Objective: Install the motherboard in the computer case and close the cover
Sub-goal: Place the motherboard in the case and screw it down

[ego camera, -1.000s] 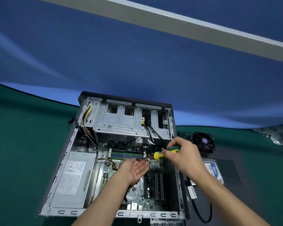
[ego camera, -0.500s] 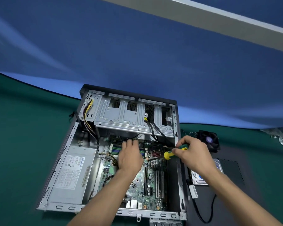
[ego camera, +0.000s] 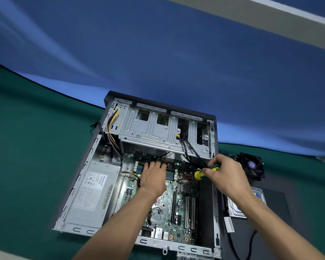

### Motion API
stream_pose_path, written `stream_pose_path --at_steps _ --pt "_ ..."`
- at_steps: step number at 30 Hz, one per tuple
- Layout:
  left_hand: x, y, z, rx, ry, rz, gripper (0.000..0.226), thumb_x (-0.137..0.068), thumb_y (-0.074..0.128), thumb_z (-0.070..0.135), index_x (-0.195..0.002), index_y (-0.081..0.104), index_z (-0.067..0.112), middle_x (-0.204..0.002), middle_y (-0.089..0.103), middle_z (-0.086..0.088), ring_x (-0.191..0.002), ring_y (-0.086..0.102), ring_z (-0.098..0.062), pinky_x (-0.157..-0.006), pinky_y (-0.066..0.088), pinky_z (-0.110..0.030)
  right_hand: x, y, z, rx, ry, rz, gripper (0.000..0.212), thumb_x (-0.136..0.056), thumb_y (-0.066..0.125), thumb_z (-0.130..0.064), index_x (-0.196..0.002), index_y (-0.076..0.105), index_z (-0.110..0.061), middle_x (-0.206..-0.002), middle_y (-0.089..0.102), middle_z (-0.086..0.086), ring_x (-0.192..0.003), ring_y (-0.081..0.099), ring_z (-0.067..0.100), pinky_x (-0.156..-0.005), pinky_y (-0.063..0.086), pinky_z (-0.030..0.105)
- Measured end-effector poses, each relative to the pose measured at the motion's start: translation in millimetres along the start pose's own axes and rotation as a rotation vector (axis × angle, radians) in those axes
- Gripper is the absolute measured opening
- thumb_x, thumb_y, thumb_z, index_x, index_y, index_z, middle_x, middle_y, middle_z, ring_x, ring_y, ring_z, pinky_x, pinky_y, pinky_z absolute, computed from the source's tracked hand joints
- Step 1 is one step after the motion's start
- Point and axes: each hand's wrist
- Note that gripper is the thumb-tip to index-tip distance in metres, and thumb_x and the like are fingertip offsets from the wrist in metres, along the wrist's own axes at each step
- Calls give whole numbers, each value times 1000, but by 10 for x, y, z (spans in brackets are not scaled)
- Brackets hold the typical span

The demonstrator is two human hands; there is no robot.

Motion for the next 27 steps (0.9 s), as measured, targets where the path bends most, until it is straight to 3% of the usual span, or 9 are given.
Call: stream_pose_path --at_steps 27 --pt "1 -72 37 -97 -42 -15 64 -79 60 6 -139 38 11 -138 45 -9 -130 35 -26 -114 17 -49 -11 46 -48 27 -33 -19 18 -82 71 -25 -77 54 -20 -62 58 0 -48 47 15 -47 35 27"
Point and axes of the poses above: each hand's wrist, its own x-axis away from the middle knuckle, its own y-axis out of the palm, z = x × y
